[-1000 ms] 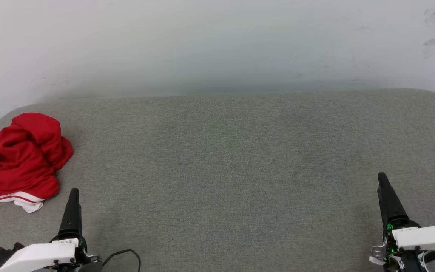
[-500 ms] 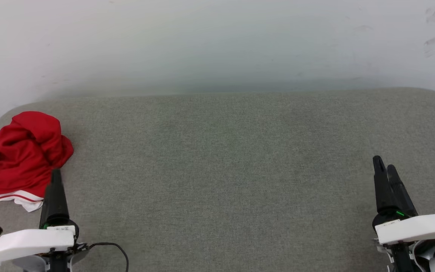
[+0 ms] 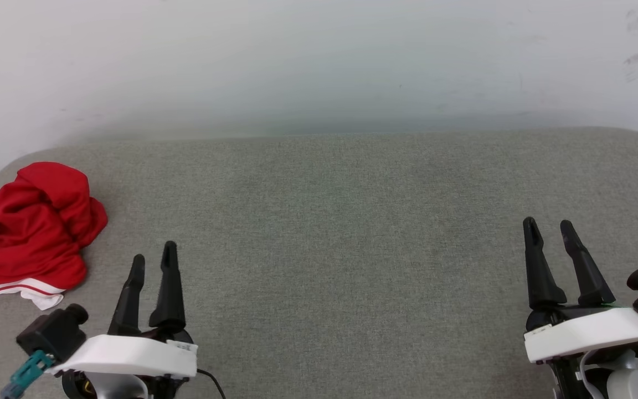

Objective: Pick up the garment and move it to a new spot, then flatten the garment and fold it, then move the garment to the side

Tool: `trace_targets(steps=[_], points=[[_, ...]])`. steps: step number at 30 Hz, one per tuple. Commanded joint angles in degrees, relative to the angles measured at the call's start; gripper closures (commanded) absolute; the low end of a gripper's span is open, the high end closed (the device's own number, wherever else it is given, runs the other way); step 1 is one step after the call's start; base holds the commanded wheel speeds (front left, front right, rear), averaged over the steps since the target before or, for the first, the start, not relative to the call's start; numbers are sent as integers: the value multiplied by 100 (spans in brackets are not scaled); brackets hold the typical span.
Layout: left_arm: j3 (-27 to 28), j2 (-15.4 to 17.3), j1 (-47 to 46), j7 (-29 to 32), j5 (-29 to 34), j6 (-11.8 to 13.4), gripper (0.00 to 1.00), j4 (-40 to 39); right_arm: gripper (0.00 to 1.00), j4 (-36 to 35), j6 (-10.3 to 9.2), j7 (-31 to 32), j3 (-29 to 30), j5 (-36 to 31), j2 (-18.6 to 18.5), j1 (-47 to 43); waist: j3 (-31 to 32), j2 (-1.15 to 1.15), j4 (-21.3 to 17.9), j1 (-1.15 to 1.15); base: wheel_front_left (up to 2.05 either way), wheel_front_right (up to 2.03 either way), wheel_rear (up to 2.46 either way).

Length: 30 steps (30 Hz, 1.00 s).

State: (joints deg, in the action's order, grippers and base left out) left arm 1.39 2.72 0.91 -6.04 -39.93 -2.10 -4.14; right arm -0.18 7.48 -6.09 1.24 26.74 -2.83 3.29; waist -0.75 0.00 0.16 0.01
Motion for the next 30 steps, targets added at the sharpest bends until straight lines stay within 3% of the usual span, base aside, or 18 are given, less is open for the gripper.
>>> trace_targets(steps=[1, 9, 18, 30], points=[[-102, 16, 10, -66, 358, 23, 0, -113, 0, -121, 2, -61, -47, -297, -10, 6, -3, 0, -6, 0, 0, 0, 0], [-714, 286, 10, -197, 1254, 453, 0, -179, 0, -97, 1, -192, -98, -984, -9, -23, -26, 0, -37, -1, 0, 0, 0], [-1433, 678, -51, -334, 1783, 1033, 0, -71, 0, -34, 1, -328, -124, -1677, -9, -35, -47, 0, -50, -1, 0, 0, 0], [-1954, 889, -110, -488, 2205, 1341, 0, 41, 0, 41, 1, -480, -181, -2388, -9, -49, -76, 0, -52, -1, 0, 0, 0]])
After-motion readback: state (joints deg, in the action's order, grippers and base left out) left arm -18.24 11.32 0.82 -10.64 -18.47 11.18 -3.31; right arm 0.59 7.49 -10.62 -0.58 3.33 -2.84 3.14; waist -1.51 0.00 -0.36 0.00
